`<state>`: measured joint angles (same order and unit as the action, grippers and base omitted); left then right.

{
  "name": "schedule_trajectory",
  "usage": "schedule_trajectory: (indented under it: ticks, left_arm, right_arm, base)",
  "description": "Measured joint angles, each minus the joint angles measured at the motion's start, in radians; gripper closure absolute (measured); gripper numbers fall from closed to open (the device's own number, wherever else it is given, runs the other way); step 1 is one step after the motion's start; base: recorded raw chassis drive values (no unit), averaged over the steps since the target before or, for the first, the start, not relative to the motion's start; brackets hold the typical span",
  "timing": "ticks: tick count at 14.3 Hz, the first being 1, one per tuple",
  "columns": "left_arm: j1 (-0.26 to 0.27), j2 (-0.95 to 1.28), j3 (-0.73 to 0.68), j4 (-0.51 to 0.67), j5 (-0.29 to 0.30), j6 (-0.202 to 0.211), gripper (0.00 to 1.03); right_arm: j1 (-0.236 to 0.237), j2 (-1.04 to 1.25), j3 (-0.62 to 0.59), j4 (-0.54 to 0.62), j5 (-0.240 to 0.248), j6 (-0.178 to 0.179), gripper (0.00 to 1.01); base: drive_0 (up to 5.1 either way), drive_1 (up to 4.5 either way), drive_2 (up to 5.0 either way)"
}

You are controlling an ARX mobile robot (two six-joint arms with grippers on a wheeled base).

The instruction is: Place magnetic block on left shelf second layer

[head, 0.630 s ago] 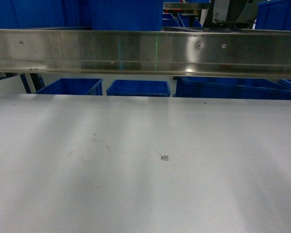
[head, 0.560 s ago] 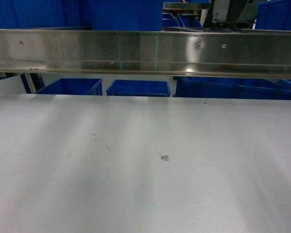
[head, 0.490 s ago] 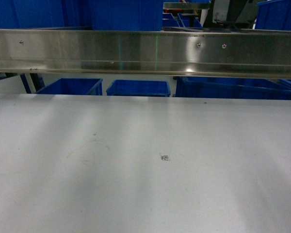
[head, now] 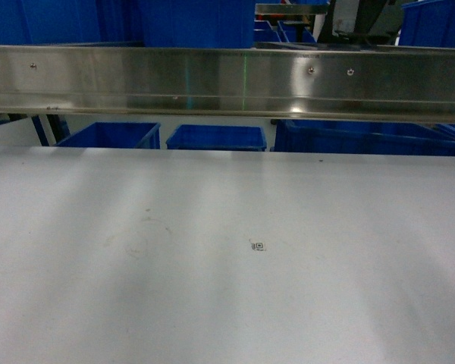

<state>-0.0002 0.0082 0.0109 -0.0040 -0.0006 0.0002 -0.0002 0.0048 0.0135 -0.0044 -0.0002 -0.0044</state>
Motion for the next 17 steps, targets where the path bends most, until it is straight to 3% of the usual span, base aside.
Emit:
schedule_trajectory:
  ticks: [10,11,12,13,15,16,17]
  left_arm:
    - [0.0,0.0,0.0,0.0,0.0,0.0,0.05]
    - [0.0,0.0,0.0,0.0,0.0,0.0,0.05]
    - [0.0,0.0,0.0,0.0,0.001,0.0,0.05]
    - [0.0,0.0,0.0,0.0,0.0,0.0,0.05]
    - [0.0,0.0,0.0,0.0,0.0,0.0,0.05]
    - [0.0,0.0,0.0,0.0,0.0,0.0,0.05]
    - [0.0,0.0,0.0,0.0,0.0,0.0,0.05]
  right_arm:
    - [0.015,0.002,0.001,-0.008,0.015,0.004,0.03]
    - [0.127,0.063,0.003,0.031,0.118,0.022,0.03]
    - [0.224,0.178,0.011,0.132,0.143,0.035,0.03]
    - [0.232,0.358,0.048,0.284,0.122,0.038,0.03]
    - [0.163,0.723,0.222,0.559,0.105,0.038,0.03]
    - [0.125,0.916,0.35,0.586,0.095,0.051,0.03]
    - [0.088,1.075,0.438,0.525,0.089,0.078,0.03]
  base:
    - [0.0,0.0,0.0]
    - [0.0,0.0,0.0]
    - [0.0,0.0,0.0]
    - [0.0,0.0,0.0]
    - [0.0,0.0,0.0]
    - [0.0,0.0,0.0]
    - [0.0,0.0,0.0]
